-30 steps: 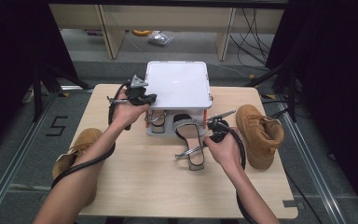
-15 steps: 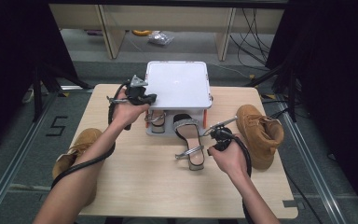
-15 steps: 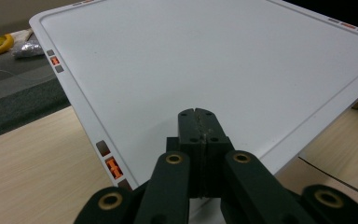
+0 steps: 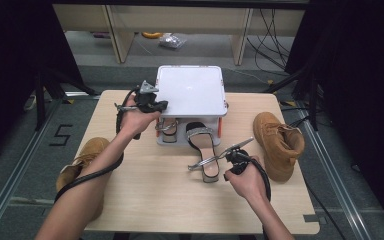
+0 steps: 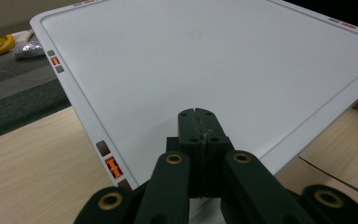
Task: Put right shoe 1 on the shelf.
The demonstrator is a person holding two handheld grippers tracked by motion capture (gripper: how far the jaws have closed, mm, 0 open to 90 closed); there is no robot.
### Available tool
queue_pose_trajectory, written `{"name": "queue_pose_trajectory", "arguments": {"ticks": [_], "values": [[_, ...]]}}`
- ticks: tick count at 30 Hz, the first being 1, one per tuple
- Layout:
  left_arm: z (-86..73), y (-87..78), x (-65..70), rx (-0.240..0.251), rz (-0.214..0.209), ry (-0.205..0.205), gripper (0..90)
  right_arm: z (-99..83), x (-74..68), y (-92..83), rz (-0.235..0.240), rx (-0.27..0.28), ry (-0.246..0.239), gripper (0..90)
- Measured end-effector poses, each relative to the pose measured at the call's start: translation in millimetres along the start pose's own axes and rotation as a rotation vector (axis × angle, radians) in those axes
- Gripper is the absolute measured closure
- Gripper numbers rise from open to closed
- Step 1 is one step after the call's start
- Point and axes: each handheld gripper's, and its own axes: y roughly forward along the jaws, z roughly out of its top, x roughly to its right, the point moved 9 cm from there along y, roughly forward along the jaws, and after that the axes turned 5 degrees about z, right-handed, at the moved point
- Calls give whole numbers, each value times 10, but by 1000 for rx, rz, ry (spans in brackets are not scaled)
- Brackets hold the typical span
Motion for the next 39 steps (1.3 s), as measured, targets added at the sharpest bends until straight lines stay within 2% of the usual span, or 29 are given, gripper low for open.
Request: {"name": "queue_pose_trajectory", "arguments": {"ticks": [3, 5, 6, 8, 10, 14, 15, 19, 22, 24, 26, 29, 30, 31, 33, 34, 39], "values": [[0, 0, -1, 1, -4, -6, 898, -36, -26, 29, -5, -14, -10, 900], [-2, 0, -2, 4, -3, -3, 898, -62, -68, 93, 9, -18, -76, 900], [-1, 1, -1, 3, -2, -3, 898, -102, -99, 104, 4, -50, -44, 900], [1, 1, 0, -1, -1, -3, 898, -120, -120, 146, -2, -65, -48, 900], [6, 6, 3, 4, 0, -3, 897, -111, -149, 180, 6, -57, -67, 900], [6, 5, 2, 3, 0, 0, 898, -77, -222, 212, 20, -48, -56, 900], [6, 5, 2, 3, 0, -1, 898, -68, -218, 230, 19, -45, -72, 900], [5, 3, 0, 3, -1, -1, 898, -46, -243, 286, 17, -43, -54, 900], [5, 3, 0, 2, 0, 0, 898, -13, -243, 318, 14, -18, -60, 900], [6, 4, 1, 2, -1, 2, 898, -17, -252, 329, 13, -29, -59, 900], [6, 5, 2, 2, -1, 4, 898, -4, -248, 349, 8, -20, -84, 900], [6, 5, 2, 2, 0, 5, 898, -3, -273, 349, 12, -25, -72, 900], [6, 4, 1, 1, -1, 5, 898, 7, -308, 365, 21, -10, -65, 900], [6, 4, 1, 1, -1, 5, 898, 15, -307, 371, 20, -8, -79, 900], [6, 4, 1, 0, 0, 7, 898, 29, -348, 370, 30, -9, -56, 900], [7, 4, 2, -1, 0, 9, 898, 51, -343, 380, 26, 5, -69, 900], [7, 4, 3, -1, 0, 10, 898, 128, -401, 366, 29, 24, -68, 900]]}}
